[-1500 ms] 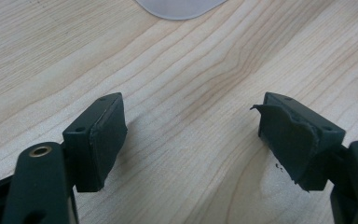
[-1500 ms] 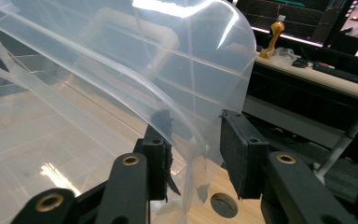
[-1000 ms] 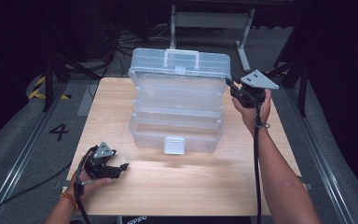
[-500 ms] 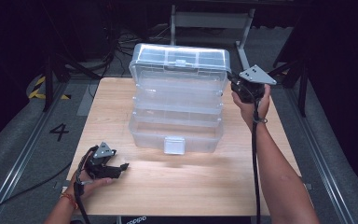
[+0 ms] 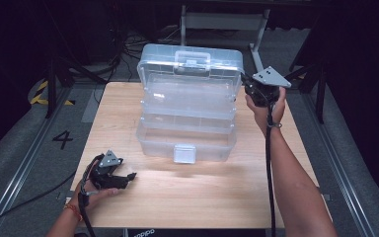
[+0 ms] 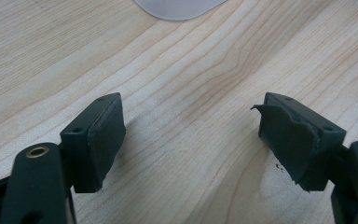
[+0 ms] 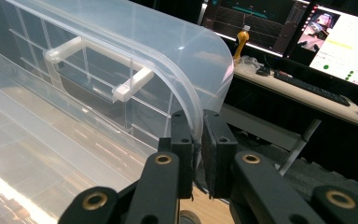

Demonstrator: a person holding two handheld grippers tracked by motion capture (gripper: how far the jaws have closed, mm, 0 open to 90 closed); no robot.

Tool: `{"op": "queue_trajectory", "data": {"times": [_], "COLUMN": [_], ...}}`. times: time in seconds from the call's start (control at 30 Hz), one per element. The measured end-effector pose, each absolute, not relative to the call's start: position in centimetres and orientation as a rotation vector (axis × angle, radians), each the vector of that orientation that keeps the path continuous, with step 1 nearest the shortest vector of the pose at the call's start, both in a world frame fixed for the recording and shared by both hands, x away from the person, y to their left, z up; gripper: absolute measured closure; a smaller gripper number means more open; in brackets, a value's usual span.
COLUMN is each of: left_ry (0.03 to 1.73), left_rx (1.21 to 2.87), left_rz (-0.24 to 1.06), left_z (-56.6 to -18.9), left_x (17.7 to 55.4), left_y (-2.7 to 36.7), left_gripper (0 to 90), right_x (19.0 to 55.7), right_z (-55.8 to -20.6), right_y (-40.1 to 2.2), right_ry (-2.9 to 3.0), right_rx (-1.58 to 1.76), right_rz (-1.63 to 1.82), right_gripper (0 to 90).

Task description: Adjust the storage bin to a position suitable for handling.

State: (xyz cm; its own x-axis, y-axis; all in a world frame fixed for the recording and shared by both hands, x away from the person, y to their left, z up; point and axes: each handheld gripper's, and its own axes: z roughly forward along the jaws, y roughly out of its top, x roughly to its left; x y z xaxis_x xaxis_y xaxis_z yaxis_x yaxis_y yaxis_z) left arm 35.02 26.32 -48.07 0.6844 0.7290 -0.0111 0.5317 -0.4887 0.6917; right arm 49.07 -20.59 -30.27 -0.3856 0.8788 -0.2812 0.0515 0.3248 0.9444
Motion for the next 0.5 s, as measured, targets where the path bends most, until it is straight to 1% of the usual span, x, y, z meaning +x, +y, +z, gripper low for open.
{"op": "queue_trajectory", "data": {"times": [0.5], "left_ry": [0.958], "left_rx": [2.209], "left_rz": [0.361], "left_z": [-48.10], "left_x": [35.08], "left_y": [26.27], "left_gripper": [22.6], "right_x": [49.52], "right_z": [-30.14], "right_y": [-20.68], "right_ry": [1.708], "right_rx": [0.847], "right_rz": [1.180], "right_gripper": [84.4]}}
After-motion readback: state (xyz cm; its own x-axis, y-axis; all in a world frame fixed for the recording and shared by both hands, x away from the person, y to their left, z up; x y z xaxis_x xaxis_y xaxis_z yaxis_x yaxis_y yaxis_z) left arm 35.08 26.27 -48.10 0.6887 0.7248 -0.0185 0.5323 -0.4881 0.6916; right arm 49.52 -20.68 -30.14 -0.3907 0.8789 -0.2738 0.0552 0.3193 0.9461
